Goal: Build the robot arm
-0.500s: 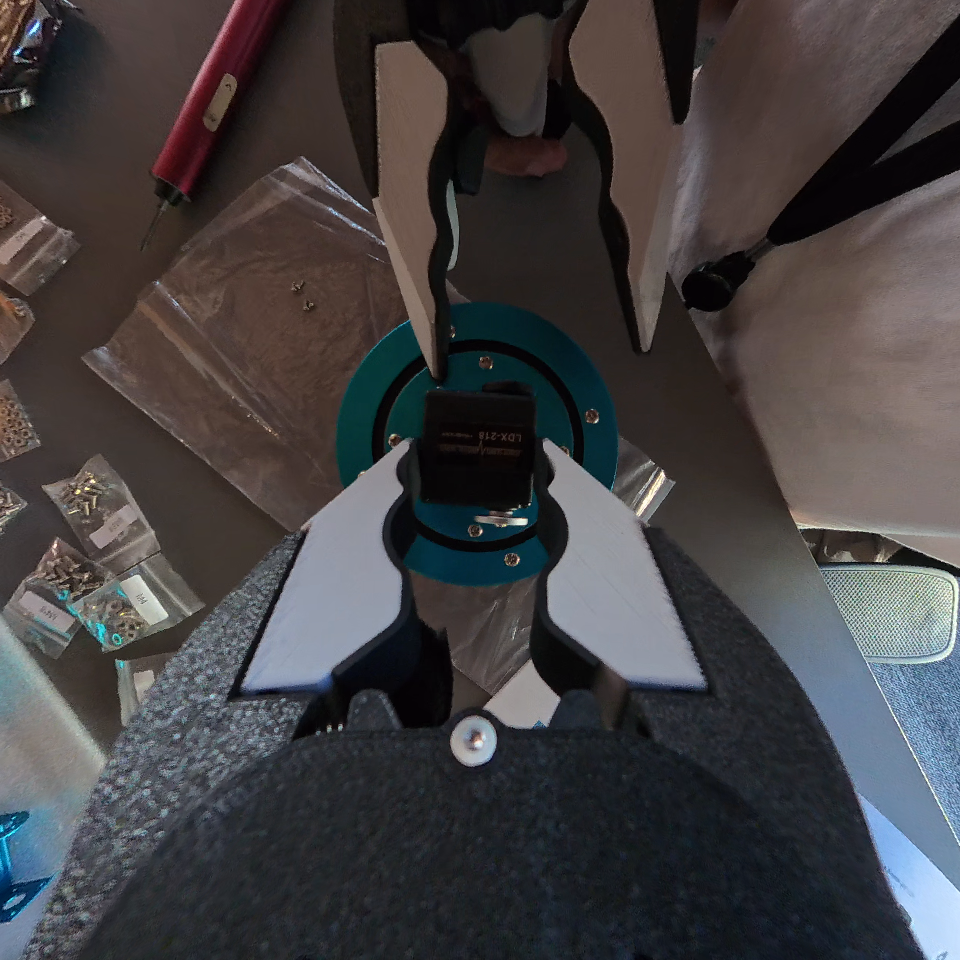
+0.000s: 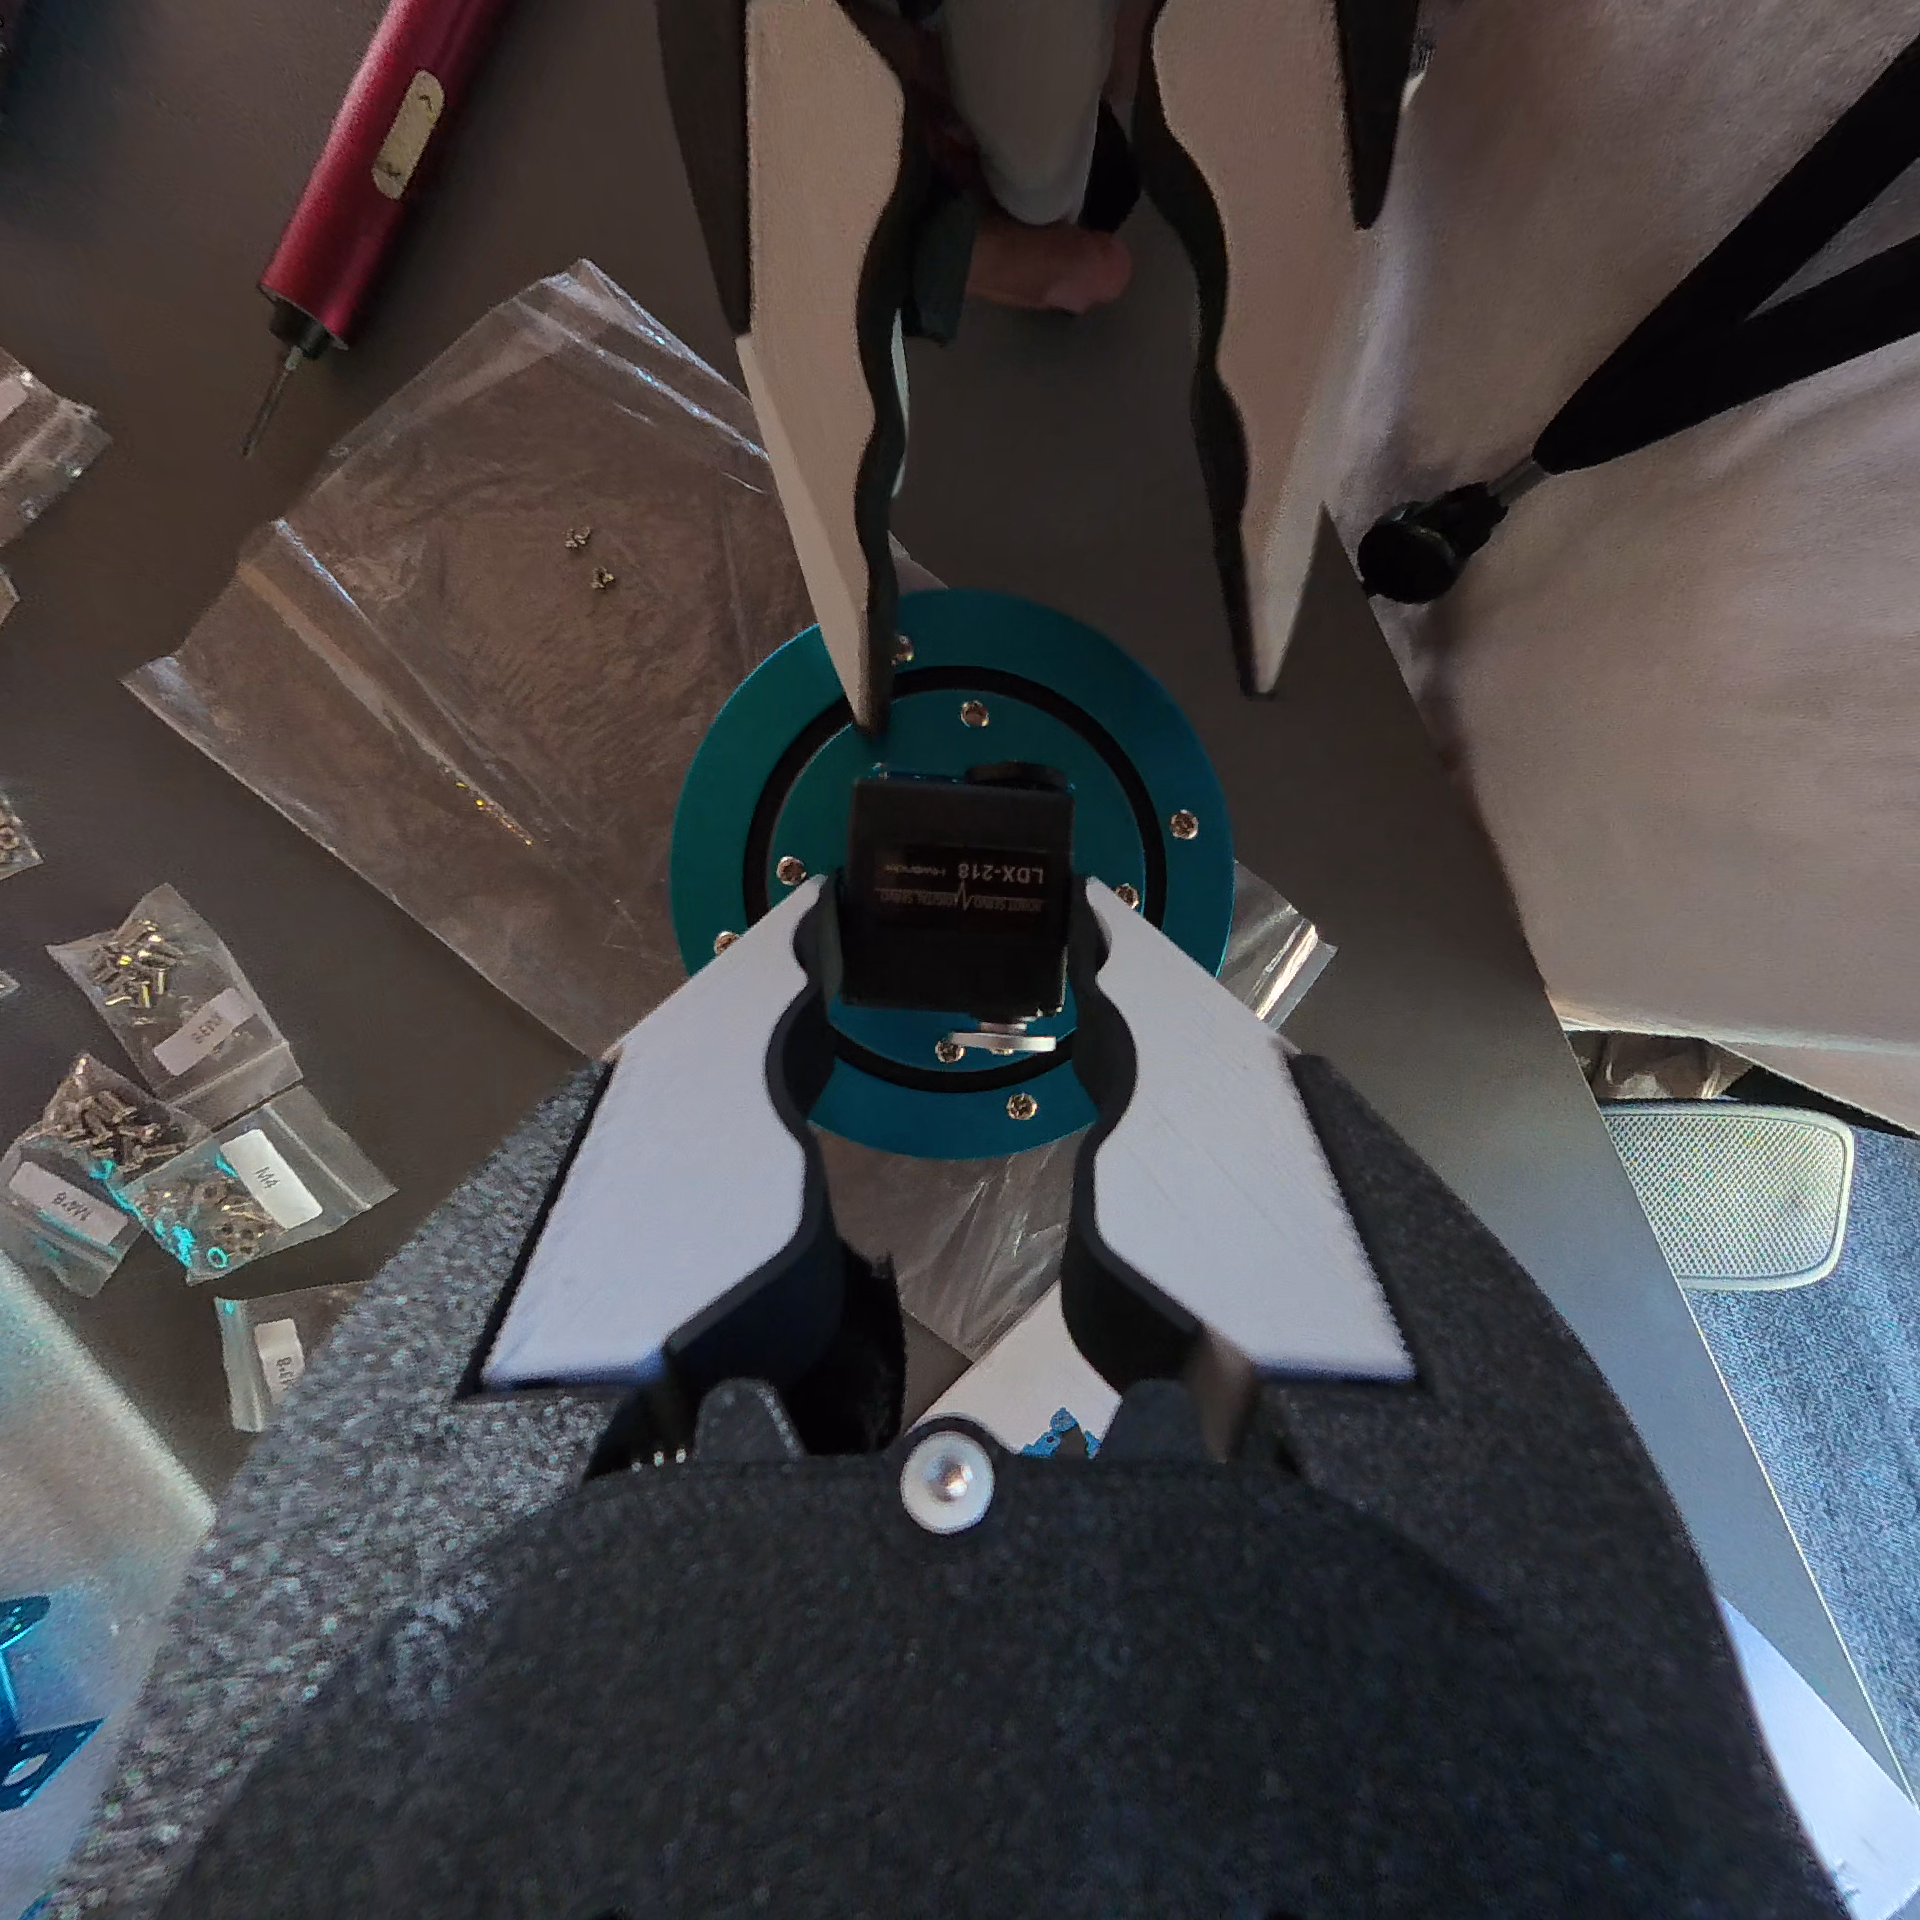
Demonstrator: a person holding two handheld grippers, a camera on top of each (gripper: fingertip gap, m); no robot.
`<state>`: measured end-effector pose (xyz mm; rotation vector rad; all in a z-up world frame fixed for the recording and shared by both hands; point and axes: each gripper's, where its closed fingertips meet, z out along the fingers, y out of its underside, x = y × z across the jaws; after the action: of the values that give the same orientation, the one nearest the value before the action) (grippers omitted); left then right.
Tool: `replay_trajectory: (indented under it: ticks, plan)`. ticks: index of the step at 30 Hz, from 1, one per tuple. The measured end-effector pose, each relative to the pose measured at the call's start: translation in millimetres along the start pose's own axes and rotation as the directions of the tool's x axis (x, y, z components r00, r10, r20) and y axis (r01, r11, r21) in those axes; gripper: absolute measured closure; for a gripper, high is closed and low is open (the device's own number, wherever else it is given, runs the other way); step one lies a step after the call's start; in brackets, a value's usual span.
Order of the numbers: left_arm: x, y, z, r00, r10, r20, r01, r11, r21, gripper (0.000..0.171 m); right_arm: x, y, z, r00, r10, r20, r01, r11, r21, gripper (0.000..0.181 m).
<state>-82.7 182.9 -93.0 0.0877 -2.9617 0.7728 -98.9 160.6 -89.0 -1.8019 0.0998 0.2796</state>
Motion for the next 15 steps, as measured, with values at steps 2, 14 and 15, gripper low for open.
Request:
replay_trajectory:
  ticks: [2,14,15]
  plan:
    - [0,0,0,1.000,-0.007,-0.006,0.007,1.000,0.001,0.129,6,-2,-4,0.999,-0.022,-0.023,0.022,1.000,0.000,0.125]
    - [1,-2,1,0.996,-0.023,-0.082,0.019,0.999,-0.050,0.129,4,6,2,0.999,-0.031,0.022,0.032,0.998,-0.061,0.127]
    - [1,-2,1,0.996,-0.024,-0.087,0.019,0.998,-0.053,0.129,3,6,2,0.999,-0.029,0.023,0.031,0.998,-0.059,0.127]
